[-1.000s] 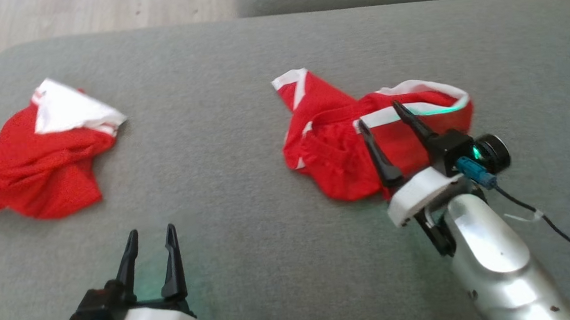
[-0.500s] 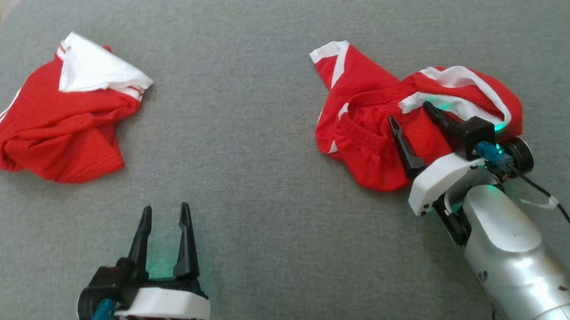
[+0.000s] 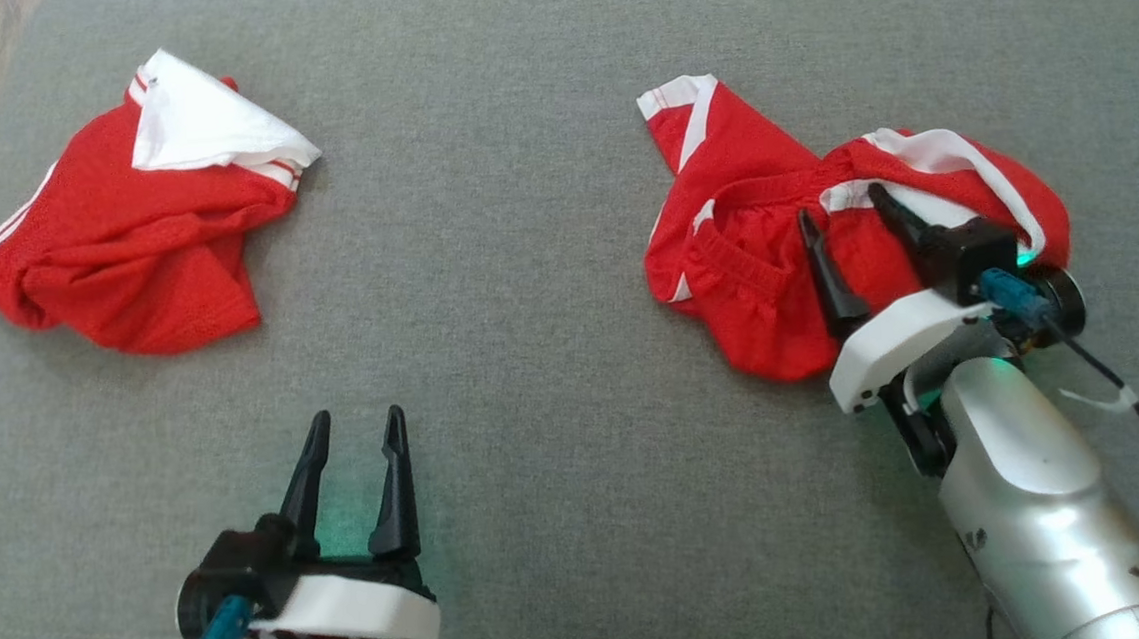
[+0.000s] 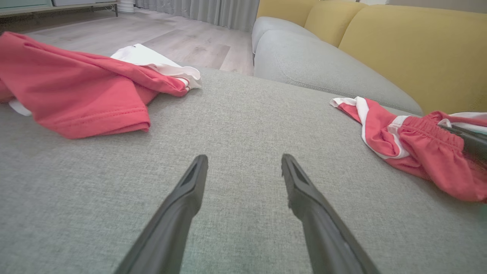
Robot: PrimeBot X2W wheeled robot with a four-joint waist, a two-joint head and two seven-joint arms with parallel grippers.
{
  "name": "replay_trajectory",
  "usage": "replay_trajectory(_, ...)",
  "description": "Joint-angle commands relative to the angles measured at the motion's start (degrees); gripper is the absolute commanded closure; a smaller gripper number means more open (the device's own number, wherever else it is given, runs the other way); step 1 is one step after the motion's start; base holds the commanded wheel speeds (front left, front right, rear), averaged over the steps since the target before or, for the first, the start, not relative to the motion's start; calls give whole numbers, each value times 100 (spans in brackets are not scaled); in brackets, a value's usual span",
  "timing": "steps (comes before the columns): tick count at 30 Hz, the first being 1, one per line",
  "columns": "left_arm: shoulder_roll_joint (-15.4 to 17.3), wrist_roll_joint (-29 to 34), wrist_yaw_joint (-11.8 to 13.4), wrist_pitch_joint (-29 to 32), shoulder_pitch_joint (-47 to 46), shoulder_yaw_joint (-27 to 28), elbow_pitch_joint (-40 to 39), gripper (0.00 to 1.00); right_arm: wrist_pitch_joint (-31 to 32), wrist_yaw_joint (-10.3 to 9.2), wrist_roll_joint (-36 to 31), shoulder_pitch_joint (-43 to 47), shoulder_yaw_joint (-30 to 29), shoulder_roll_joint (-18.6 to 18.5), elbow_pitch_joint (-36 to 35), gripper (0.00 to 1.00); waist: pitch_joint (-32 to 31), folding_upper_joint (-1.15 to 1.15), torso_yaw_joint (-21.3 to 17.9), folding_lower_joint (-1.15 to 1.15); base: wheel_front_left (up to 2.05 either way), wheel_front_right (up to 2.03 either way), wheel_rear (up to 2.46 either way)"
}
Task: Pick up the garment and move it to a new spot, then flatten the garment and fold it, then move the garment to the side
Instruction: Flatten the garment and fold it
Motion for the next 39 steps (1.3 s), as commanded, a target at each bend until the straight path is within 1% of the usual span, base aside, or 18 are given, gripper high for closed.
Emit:
replay_trajectory(1,20,37,-28,-30,-110,108,-160,0,-37,42,83,-7,50,61,-198,15,-11,0,-17,0,0,0,0)
replay_trajectory(3,20,46,-40,-30,-117,73,-169,0,-37,42,116,19,31,61,-258,73,-26,0,-33,0,0,0,0)
replay_trajectory(4,20,49,-44,-30,-118,64,-172,0,-37,42,141,36,21,61,-270,100,-35,0,-44,0,0,0,0)
replay_trajectory(11,20,60,-52,-30,-100,144,-120,0,-37,42,200,120,25,61,-286,100,-177,0,-74,0,0,0,0)
replay_trajectory(15,20,72,-57,-30,-64,187,-91,0,-37,42,275,114,13,61,-554,100,-274,0,-66,0,0,0,0)
replay_trajectory(18,20,33,-63,-30,-19,157,-71,0,-37,42,329,-104,96,61,-951,100,-409,0,-16,0,0,0,0)
replay_trajectory(19,20,-19,-66,-30,8,93,-78,0,-37,42,346,-423,223,61,-1273,100,-520,0,64,0,0,0,0)
replay_trajectory(22,20,-121,-40,-30,66,-32,-73,0,-37,42,497,-1091,569,61,-1810,100,-697,0,254,0,0,0,0)
replay_trajectory(25,20,-177,-12,-30,149,-127,-40,0,-37,42,786,-1831,1114,61,-2346,100,-854,0,445,0,0,0,0)
replay_trajectory(27,20,-201,15,-30,223,-133,-17,0,-37,42,1047,-2194,1499,61,-2639,100,-949,0,525,0,0,0,0)
replay_trajectory(29,20,-214,50,-30,313,-105,-20,0,-37,42,1253,-2376,1804,61,-2851,100,-1015,0,534,0,0,0,0)
replay_trajectory(30,20,-211,62,-30,352,-82,-27,0,-37,42,1349,-2377,1968,61,-2934,100,-1036,0,513,0,0,0,0)
replay_trajectory(31,20,-209,78,-30,391,-44,-42,0,-37,42,1307,-2346,2151,61,-2969,100,-1039,0,463,0,0,0,0)
replay_trajectory(32,20,-212,89,-30,426,4,-54,0,-37,42,1195,-2270,2351,61,-2942,100,-1034,0,394,0,0,0,0)
replay_trajectory(34,20,-222,93,-30,468,64,-78,0,-37,42,1067,-1977,2574,39,-2760,100,-997,0,235,0,0,0,0)
replay_trajectory(36,20,-214,86,-30,457,90,-104,0,-37,42,1004,-1615,2741,-150,-2551,100,-932,0,64,0,0,0,0)
replay_trajectory(39,20,-185,63,-30,361,89,-132,0,-37,42,947,-1047,2714,-621,-2289,100,-802,0,-157,0,0,0,0)
